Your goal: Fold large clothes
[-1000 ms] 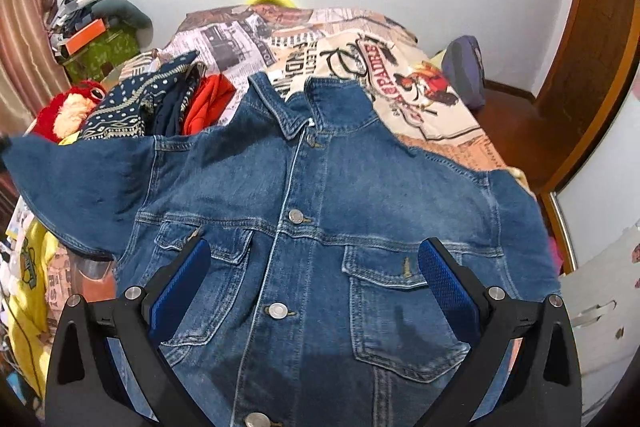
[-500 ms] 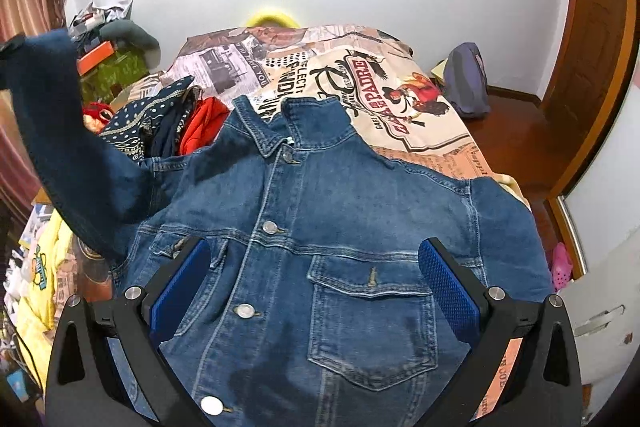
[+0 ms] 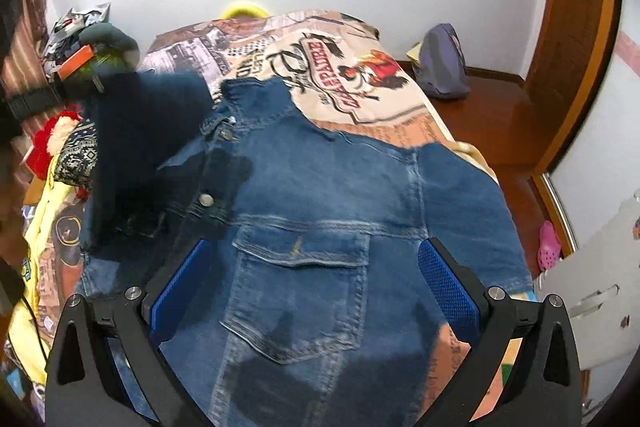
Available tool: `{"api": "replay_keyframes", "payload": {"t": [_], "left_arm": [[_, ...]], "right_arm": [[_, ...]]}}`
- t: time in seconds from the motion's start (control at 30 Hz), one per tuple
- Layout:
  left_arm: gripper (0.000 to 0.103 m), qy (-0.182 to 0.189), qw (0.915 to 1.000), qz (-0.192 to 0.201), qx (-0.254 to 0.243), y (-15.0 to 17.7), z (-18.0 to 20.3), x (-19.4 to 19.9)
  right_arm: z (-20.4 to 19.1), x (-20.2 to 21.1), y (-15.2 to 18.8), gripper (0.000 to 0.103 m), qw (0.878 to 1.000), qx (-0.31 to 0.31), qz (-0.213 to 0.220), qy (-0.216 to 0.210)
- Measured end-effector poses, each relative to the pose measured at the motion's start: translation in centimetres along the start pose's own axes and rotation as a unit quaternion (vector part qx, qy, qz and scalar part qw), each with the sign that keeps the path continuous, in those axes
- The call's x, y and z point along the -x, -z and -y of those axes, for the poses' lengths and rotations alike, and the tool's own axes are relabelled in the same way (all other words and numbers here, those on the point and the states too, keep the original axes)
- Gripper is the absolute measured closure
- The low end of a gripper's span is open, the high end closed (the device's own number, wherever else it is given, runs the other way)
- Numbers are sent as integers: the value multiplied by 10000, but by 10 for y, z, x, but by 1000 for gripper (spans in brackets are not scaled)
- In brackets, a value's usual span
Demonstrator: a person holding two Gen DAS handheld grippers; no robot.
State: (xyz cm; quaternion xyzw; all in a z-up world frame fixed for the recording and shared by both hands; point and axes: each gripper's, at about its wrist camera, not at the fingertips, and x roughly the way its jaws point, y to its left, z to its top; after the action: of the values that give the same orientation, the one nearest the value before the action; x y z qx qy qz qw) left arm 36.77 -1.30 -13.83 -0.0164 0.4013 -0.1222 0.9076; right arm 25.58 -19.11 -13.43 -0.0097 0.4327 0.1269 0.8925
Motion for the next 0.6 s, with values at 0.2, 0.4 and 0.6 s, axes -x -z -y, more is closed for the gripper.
{"api": "replay_keyframes", "payload": {"t": [0.2,0.4,0.6], "left_arm": [[97,294,9912,-1283,-127,51,29,-59],[62,296,9849,-1680,-289,80,33,-57],[43,48,9921,-1207,-351,86,5,-6]], "right_arm": [[14,-1,11,0,9998,-43,-192,54],[13,-2,17,0,9993,38,-355,57],[-7,0,11,0,9989,292,-373,-11]]}}
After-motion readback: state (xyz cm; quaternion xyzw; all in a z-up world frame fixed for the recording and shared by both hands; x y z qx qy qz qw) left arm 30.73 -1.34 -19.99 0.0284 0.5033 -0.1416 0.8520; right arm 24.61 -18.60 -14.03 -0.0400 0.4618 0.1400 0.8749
